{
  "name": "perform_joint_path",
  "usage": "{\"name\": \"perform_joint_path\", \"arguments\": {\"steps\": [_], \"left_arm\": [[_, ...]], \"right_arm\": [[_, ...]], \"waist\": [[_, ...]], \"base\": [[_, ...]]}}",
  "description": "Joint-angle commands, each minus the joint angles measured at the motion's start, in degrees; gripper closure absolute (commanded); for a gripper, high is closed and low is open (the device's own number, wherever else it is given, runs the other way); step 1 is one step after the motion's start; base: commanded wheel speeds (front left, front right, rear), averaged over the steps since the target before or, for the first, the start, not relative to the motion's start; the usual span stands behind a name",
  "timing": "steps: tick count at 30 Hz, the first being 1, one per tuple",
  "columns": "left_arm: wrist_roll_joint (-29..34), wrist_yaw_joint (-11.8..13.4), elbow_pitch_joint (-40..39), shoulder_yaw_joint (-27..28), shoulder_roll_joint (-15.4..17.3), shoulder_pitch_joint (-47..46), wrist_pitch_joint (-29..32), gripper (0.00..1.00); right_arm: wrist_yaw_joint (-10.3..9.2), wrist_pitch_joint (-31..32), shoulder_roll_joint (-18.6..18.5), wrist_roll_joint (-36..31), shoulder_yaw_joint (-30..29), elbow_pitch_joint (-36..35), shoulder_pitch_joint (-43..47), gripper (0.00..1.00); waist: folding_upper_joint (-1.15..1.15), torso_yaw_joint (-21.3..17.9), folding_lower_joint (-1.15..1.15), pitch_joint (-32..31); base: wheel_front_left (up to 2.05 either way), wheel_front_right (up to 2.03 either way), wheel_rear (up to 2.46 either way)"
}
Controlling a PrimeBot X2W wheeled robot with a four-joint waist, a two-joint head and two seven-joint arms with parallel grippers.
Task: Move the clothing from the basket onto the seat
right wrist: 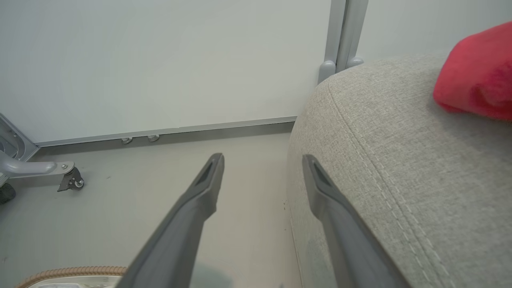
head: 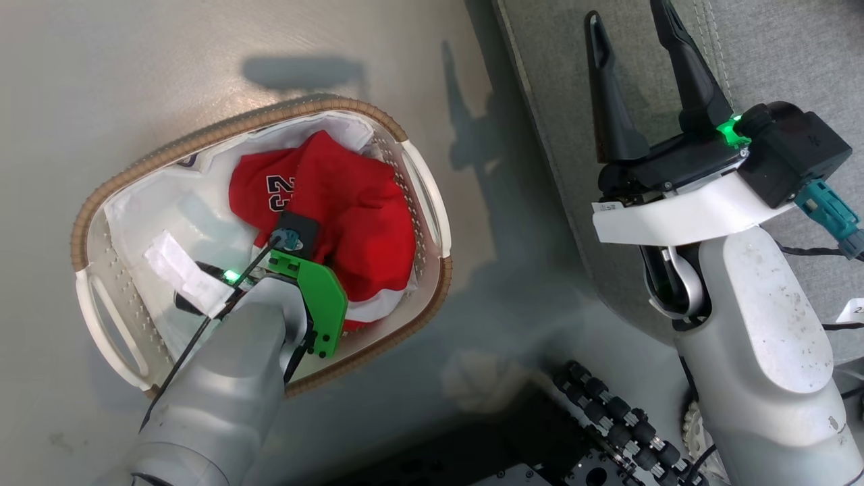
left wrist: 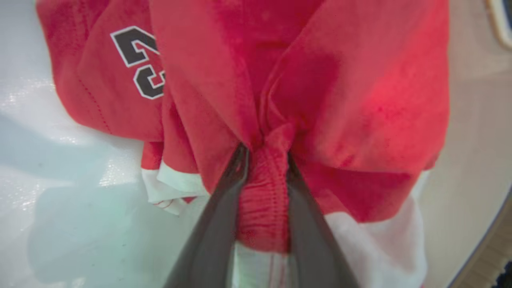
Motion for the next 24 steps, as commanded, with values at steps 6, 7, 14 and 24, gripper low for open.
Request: {"name": "perform_joint_path", "arguments": {"steps": [6,7,14,24], "left_arm": [[-3.07,-0.46,-2.43,-0.55,0.36,2.64,-3.97,1.0],[-3.51,-0.48,-2.78,-0.63,0.37,2.95,-5.11,1.0],[-5.86,-0.56,-5.09,-2.19,0.32,5.79,-10.04,1.0],[-8.69,-0.56,-10.35,-2.07,0.29,10.12,-13.07,1.0]], "right_arm": [[-0.08,-0.11,-0.08,-0.03,-0.13,1.27,0.2,0.0],[-0.08,-0.11,-0.08,-0.18,-0.11,1.56,0.48,0.0],[-0.08,-0.1,-0.11,-0.65,-0.49,3.78,2.94,0.0],[-0.08,-0.1,-1.3,-2.73,-0.16,6.7,8.73,0.0]], "waist": [[0.0,1.11,-0.01,-3.82],[0.0,1.33,-0.01,-4.7],[0.0,3.64,-0.01,-11.74],[0.0,9.09,-0.01,-22.46]], "base": [[0.0,0.0,0.0],[0.0,0.0,0.0],[0.0,0.0,0.0],[0.0,0.0,0.0]]}}
